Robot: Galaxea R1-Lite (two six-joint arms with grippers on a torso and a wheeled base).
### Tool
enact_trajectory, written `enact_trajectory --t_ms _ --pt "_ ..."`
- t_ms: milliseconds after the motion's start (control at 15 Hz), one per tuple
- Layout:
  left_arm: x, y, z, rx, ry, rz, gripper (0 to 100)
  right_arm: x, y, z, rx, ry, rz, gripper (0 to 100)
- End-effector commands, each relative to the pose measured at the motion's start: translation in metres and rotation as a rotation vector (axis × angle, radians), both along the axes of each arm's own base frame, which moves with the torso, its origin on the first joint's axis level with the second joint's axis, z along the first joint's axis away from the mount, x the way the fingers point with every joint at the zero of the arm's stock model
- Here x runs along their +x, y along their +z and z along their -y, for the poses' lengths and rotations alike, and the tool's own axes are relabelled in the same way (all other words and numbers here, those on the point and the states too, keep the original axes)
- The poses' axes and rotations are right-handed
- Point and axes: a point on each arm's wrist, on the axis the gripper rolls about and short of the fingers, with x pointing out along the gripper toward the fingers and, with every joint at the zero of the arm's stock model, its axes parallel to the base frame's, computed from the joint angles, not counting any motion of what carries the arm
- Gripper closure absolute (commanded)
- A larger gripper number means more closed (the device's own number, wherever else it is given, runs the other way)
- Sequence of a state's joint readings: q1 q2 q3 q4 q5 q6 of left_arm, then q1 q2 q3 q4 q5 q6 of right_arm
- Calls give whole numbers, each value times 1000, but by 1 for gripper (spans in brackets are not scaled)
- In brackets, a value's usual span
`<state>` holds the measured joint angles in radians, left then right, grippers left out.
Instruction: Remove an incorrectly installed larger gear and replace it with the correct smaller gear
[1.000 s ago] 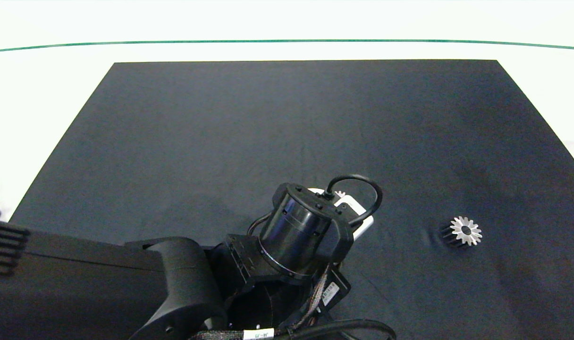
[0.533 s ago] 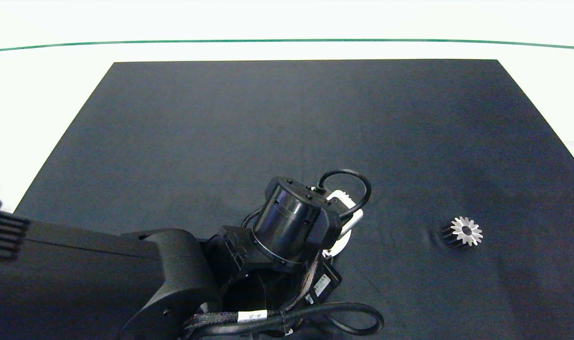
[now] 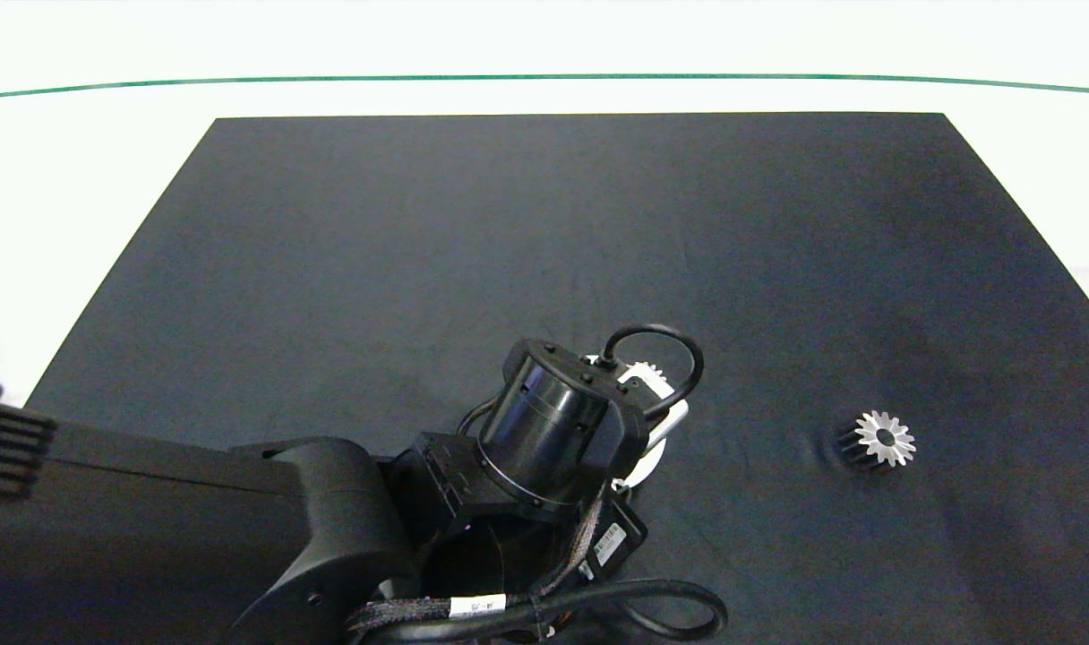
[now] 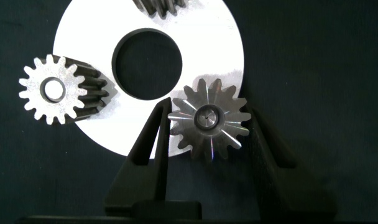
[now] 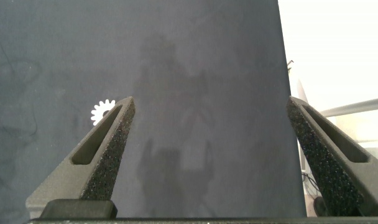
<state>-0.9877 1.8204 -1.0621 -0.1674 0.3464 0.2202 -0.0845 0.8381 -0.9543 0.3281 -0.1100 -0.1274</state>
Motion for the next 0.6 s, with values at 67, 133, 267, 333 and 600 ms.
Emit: enact_trajectory --t_ms 67,133,267,333,600 --pt "0 0 -1 -2 1 -1 0 0 0 0 -1 0 -2 0" --pt "0 1 -2 -3 4 0 0 0 0 0 -1 0 -2 0" --pt "-1 8 -5 -18 6 10 0 0 0 0 -1 1 -3 0" --pt "-3 13 -7 -31 5 17 0 0 0 0 -1 1 -3 0" --pt "-26 43 -40 -54 14 9 0 -1 2 0 17 -3 11 0"
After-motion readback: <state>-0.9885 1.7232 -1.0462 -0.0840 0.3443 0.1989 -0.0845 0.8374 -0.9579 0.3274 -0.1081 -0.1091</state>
